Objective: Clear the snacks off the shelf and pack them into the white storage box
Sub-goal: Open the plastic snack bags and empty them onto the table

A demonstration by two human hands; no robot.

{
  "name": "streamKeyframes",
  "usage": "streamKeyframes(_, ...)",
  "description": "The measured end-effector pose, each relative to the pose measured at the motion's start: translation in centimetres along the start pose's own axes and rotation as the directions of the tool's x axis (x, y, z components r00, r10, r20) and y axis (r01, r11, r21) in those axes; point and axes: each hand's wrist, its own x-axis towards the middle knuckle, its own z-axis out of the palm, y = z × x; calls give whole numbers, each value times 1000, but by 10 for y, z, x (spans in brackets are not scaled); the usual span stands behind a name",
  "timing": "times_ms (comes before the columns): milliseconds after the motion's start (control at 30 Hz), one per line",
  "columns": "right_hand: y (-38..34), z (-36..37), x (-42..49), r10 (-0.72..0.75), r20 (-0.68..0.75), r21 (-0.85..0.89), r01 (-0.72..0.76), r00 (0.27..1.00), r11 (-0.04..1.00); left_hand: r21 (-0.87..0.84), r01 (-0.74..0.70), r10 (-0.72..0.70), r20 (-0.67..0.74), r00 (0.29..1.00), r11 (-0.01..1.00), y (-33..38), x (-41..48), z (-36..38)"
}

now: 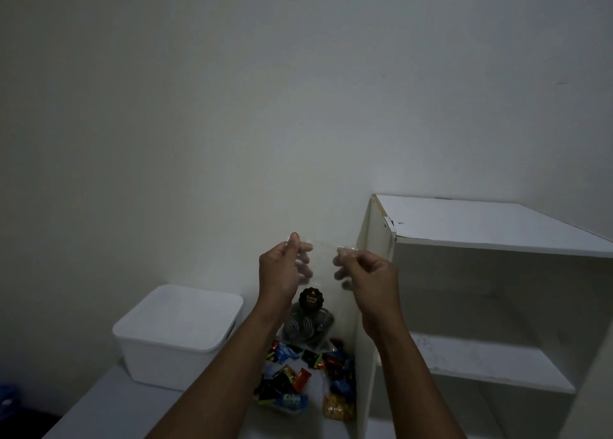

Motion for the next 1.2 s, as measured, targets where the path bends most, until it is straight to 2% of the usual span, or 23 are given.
streamKeyframes(67,6,2,-3,0,-1,-22,0,1000,1000,82,-5,7,-26,1000,997,-8,2,-5)
streamKeyframes(133,17,4,-7,-10,-33,-24,9,999,1000,226,13,17,-133,991,974,-18,3,-10)
streamKeyframes(200,30,4,-13,-22,-31,-41,21,999,999,265,99,-43,-209,977,959,-23,-1,-14)
streamKeyframes(333,53,0,-30,-27,64,-96,33,998,995,2,344,-344,-26,939,939,-23,-11,-16)
streamKeyframes(433,63,-3,-40,-11,99,-103,22,995,994,-146,415,-410,65,910,898,-29,-14,-20)
streamKeyframes(600,71,-10,-52,34,134,-113,-19,990,993,-173,477,-460,128,878,862,-43,-20,-29)
streamKeyframes(767,69,-14,-53,94,148,-113,-77,984,991,-31,442,-422,243,873,896,-55,-26,-35)
streamKeyframes(900,74,-8,-56,141,128,-105,-128,982,986,45,430,-428,235,873,902,-60,-23,-40)
streamKeyframes(1000,76,-4,-56,177,48,-88,-172,983,981,102,420,-432,234,871,902,-63,-23,-42)
streamKeyframes(1100,76,-2,-51,256,-36,-49,-258,966,965,153,404,-432,297,852,902,-64,-26,-44)
streamKeyframes(1200,75,-3,-47,288,-43,-132,-291,957,948,216,369,-425,356,832,904,-65,-31,-45)
